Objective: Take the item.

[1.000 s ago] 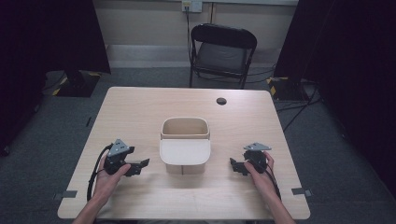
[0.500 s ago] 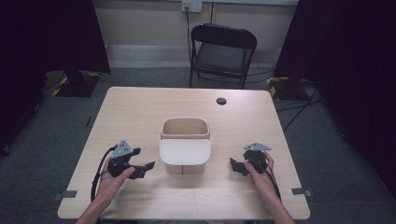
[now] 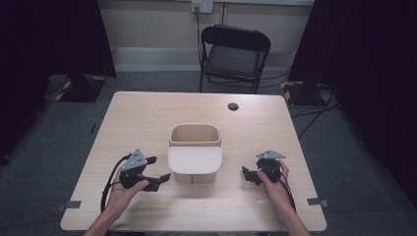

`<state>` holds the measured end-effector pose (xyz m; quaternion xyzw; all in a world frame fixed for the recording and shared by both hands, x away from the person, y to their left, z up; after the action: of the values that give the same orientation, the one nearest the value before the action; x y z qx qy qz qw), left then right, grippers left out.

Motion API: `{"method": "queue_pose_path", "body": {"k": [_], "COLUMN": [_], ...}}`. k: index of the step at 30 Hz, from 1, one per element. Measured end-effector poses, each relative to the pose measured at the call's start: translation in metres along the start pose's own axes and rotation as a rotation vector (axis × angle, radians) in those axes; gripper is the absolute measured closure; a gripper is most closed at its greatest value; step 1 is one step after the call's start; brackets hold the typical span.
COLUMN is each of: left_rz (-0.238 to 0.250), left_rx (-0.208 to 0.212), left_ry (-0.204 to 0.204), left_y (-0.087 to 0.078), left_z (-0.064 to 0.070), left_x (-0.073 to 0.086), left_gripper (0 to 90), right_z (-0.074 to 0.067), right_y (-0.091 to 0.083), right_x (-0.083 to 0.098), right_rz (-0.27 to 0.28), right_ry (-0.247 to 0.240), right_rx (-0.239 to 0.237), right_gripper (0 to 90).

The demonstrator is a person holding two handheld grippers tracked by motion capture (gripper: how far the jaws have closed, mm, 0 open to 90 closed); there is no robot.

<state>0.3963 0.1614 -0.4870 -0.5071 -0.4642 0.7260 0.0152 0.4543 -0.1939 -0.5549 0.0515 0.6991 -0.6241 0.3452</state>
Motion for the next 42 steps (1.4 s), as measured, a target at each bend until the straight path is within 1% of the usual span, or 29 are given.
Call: {"method": "queue_pose_path", "body": {"k": [3,6,12,15,16,20,21,23,24,25,26,28,31,33,37,39,42], "left_rz": [0.004,0.015,0.009,0.003,0.004,0.010,0.013,0.012,0.021,0.025,0.020,0.024,0.020,0.023,0.027,0.041,0.058], "left_rx": [0.005,0.020,0.029,0.026,0.021,0.017,0.026,0.025,0.032,0.030,0.023,0.017,0.018,0.021,0.017,0.019,0.025], "left_ry": [0.008,0.021,0.033,0.029,0.020,0.015,0.016,0.015,0.006,0.012,0.011,0.006,0.005,-0.005,0.012,0.013,0.003], "left_y": [0.000,0.002,0.004,0.004,0.005,0.005,0.006,0.006,0.007,0.008,0.008,0.008,0.009,0.010,0.009,0.009,0.007], "left_z": [0.002,0.009,0.011,0.011,0.010,0.009,0.010,0.010,0.011,0.010,0.009,0.009,0.008,0.008,0.008,0.009,0.010], "left_x": [-0.002,-0.006,-0.008,-0.008,-0.008,-0.009,-0.010,-0.010,-0.011,-0.012,-0.013,-0.014,-0.016,-0.016,-0.017,-0.018,-0.020], "left_gripper": [16.2,16.3,16.2,16.5,16.5,16.6,16.6,16.6,16.6,16.6,16.7,16.6,16.1,16.7,17.3,17.3,17.7], "right_z": [0.000,0.000,0.000,0.000,0.000,0.000,0.000,0.000,0.000,0.000,0.000,0.000,0.000,0.000,0.000,0.000,0.000], "right_y": [0.000,0.000,0.000,0.000,0.000,0.000,0.000,0.000,0.000,0.000,0.000,0.000,0.000,0.000,0.000,0.000,0.000], "right_x": [0.000,0.000,0.000,0.000,0.000,0.000,0.000,0.000,0.000,0.000,0.000,0.000,0.000,0.000,0.000,0.000,0.000], "right_rz": [0.001,0.000,0.000,0.000,0.000,0.000,0.000,0.000,0.000,0.000,0.000,0.001,0.000,0.000,0.001,0.002,0.000], "right_ry": [-0.001,0.000,0.000,0.000,0.000,0.000,0.000,0.000,0.000,0.000,0.000,-0.001,0.000,0.000,0.000,-0.001,0.000], "right_rx": [0.000,0.000,0.000,0.000,0.000,0.000,0.000,0.000,0.000,0.000,-0.001,-0.001,0.000,0.000,0.000,0.001,-0.001], "right_gripper": [12.9,12.9,12.9,12.9,12.9,12.9,12.9,12.9,12.9,12.9,12.9,12.9,12.9,12.9,12.9,12.9,12.9]}}
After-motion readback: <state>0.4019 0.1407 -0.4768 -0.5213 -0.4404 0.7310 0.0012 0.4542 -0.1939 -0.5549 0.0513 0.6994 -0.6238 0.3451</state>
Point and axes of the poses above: each handheld gripper's, and its own axes: y roughly forward along the jaws, x roughly out of its underside, z roughly to its right, the point moved 8 cm from there along y, roughly forward along the jaws, and after that the axes turned 14 degrees about -z, right-handed, at the moved point
